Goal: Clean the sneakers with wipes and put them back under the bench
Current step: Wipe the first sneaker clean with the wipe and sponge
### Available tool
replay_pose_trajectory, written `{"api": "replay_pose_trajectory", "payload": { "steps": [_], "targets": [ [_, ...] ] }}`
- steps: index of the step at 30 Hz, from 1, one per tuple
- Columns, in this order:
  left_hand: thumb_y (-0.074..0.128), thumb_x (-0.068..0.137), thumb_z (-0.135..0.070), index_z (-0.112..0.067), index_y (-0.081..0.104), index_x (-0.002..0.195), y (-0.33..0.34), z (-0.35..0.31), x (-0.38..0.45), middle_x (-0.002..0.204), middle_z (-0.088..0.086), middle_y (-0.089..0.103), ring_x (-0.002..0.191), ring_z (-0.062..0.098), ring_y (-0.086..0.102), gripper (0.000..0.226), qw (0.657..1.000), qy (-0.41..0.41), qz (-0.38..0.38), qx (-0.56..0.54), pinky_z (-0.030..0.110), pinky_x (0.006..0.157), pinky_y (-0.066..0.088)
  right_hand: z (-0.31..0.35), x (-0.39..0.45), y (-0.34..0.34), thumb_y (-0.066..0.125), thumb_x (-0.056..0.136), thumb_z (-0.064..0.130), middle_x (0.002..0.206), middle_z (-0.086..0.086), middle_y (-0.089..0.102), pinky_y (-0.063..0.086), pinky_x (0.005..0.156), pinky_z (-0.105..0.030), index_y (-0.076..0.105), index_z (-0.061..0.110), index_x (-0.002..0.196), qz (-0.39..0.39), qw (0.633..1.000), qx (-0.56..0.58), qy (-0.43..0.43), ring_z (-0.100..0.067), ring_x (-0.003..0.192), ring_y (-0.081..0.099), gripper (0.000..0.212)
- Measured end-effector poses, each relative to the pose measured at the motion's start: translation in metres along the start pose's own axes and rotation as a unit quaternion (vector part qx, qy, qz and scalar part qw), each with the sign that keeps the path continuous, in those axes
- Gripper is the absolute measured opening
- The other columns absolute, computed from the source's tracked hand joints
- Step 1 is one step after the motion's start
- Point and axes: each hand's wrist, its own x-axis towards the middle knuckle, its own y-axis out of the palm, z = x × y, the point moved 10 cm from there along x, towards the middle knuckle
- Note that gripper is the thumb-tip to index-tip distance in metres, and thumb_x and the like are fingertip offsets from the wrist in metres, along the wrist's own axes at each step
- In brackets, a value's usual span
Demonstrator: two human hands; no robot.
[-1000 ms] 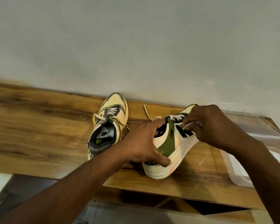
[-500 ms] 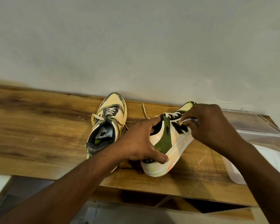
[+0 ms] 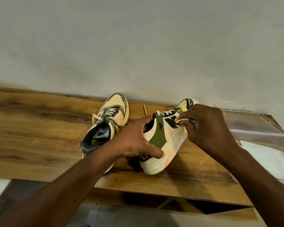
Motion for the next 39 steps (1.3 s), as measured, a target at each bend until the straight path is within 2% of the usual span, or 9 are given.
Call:
{"api": "replay_pose_trajectory", "payload": {
  "steps": [3,7,12,15,20,25,33,36,39],
  "targets": [
    [0.1,0.054,-0.022,-0.034,0.057,0.142,0.0,0.001,0.001,0.124,-0.018,0.073,0.117,0.003,0.067,0.099,1.0,0.0,-0.001,-0.004,0.043,0.106,0.055,0.007,-0.004,0.004,0.083,0.083,0.012,0.101,0.003,0.079,0.059,0.088,-0.036,0.084,0.022,0.1,-0.001,1.0,0.023,0.015,-0.016,0.088,0.071,0.02],
    [0.099,0.052,-0.025,-0.035,0.058,0.138,-0.002,0.002,0.001,0.122,-0.017,0.074,0.115,0.005,0.069,0.096,1.0,0.0,-0.003,-0.005,0.044,0.104,0.057,0.032,-0.011,0.02,0.086,0.081,0.012,0.102,0.013,0.077,0.05,0.083,-0.016,0.084,0.026,0.099,0.08,0.993,0.089,-0.002,0.0,0.089,0.066,0.023],
    [0.1,0.052,-0.029,-0.039,0.055,0.141,0.0,-0.001,0.0,0.123,-0.02,0.072,0.117,0.003,0.066,0.101,1.0,-0.003,0.006,0.01,0.042,0.105,0.056,0.0,0.001,0.004,0.082,0.082,0.008,0.097,0.002,0.078,0.057,0.082,-0.034,0.084,0.022,0.097,0.02,1.0,0.004,0.013,-0.017,0.085,0.07,0.021],
    [0.099,0.048,-0.034,-0.038,0.054,0.142,0.001,-0.003,0.0,0.126,-0.02,0.071,0.12,0.003,0.066,0.104,1.0,-0.005,0.009,0.012,0.042,0.105,0.056,-0.005,-0.002,0.001,0.081,0.083,0.009,0.098,-0.002,0.079,0.057,0.082,-0.034,0.084,0.02,0.1,-0.013,0.999,-0.016,0.04,-0.02,0.084,0.07,0.02],
    [0.1,0.048,-0.034,-0.039,0.054,0.141,0.001,-0.006,-0.002,0.125,-0.02,0.072,0.119,0.003,0.066,0.104,1.0,0.0,0.011,0.013,0.042,0.104,0.056,0.01,-0.006,0.013,0.083,0.083,0.01,0.103,0.005,0.079,0.056,0.088,-0.031,0.084,0.023,0.101,0.044,0.998,0.049,0.023,-0.013,0.09,0.07,0.022],
    [0.093,0.04,-0.049,-0.04,0.051,0.143,0.001,-0.011,-0.006,0.125,-0.022,0.07,0.118,0.001,0.065,0.112,0.998,0.005,0.01,0.056,0.04,0.102,0.058,-0.028,-0.001,-0.006,0.082,0.083,0.007,0.101,-0.001,0.079,0.046,0.084,-0.024,0.084,0.019,0.101,-0.023,0.997,0.014,0.078,-0.006,0.083,0.06,0.022],
    [0.1,0.045,-0.044,-0.039,0.047,0.151,-0.017,-0.011,-0.009,0.131,-0.019,0.068,0.122,0.003,0.063,0.119,0.993,-0.007,0.002,0.116,0.04,0.105,0.055,0.009,-0.01,0.016,0.084,0.083,0.012,0.096,0.009,0.078,0.058,0.076,-0.028,0.084,0.024,0.096,0.02,0.995,0.095,0.038,-0.006,0.084,0.067,0.018],
    [0.1,0.061,-0.047,-0.044,0.059,0.14,-0.016,-0.026,-0.014,0.111,-0.03,0.073,0.103,-0.01,0.067,0.09,0.995,0.037,0.002,0.094,0.024,0.091,0.056,-0.001,-0.005,0.009,0.083,0.083,0.01,0.094,0.007,0.078,0.056,0.076,-0.027,0.084,0.022,0.097,-0.003,0.996,0.079,0.042,-0.007,0.081,0.067,0.019],
    [0.082,0.079,-0.062,-0.04,0.075,0.119,-0.024,-0.04,-0.018,0.06,-0.031,0.059,0.055,-0.004,0.054,0.047,0.986,0.084,-0.075,0.126,0.026,0.057,0.042,-0.026,-0.002,-0.009,0.083,0.083,0.01,0.091,0.01,0.076,0.057,0.077,-0.027,0.083,0.022,0.099,-0.044,0.993,0.073,0.077,-0.002,0.08,0.066,0.02]
  ]
}}
